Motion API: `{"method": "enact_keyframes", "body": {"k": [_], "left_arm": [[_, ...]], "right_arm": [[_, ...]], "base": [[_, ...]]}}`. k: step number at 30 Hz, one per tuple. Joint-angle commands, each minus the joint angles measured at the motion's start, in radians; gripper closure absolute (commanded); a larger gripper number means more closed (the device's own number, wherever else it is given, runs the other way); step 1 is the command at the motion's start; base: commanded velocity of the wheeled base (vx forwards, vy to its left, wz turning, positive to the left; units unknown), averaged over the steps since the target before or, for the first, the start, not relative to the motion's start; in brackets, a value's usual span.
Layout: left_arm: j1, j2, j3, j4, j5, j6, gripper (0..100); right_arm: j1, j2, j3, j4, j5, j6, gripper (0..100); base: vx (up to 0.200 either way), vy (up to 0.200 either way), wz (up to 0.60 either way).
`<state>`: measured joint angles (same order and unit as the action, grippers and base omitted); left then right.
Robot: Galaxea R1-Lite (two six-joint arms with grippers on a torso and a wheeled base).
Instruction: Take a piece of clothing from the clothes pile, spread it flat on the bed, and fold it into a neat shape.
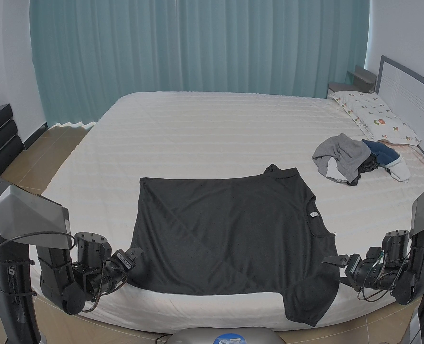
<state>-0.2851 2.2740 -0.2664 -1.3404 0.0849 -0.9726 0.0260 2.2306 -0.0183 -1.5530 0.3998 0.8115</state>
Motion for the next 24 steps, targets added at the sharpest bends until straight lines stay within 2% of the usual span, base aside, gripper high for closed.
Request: {"method": "enact_keyframes", "body": {"k": [1,5,9,11,12,15,24], "left_arm": [[-0.006,0.002,0.012,0.000,0.006,0.003,0],[0.007,-0.047,0.067,0.001,0.007,0.048,0],[0.032,-0.085,0.107,0.000,0.013,0.141,0],[0.037,-0.088,0.111,0.000,0.013,0.152,0],[0.078,-0.096,0.121,0.001,0.030,0.201,0],[0.121,-0.099,0.122,0.001,0.038,0.264,0],[0.119,-0.088,0.127,0.001,0.029,0.268,0]], "right_arm": [[0.000,0.000,0.004,-0.013,-0.001,0.000,0],[0.002,0.000,0.004,-0.013,-0.001,0.000,0],[0.002,0.000,0.004,-0.013,-0.002,0.000,0],[0.002,0.000,0.004,-0.013,-0.002,0.000,0],[0.003,0.000,0.011,-0.013,-0.001,0.000,0],[0.003,0.000,0.011,-0.013,-0.002,0.000,0],[0.002,-0.003,0.012,-0.013,-0.002,-0.002,0]], "base": [[0.000,0.000,0.00],[0.000,0.000,0.00],[0.000,0.000,0.00],[0.000,0.000,0.00],[0.000,0.000,0.00],[0.000,0.000,0.00],[0.000,0.000,0.00]]}}
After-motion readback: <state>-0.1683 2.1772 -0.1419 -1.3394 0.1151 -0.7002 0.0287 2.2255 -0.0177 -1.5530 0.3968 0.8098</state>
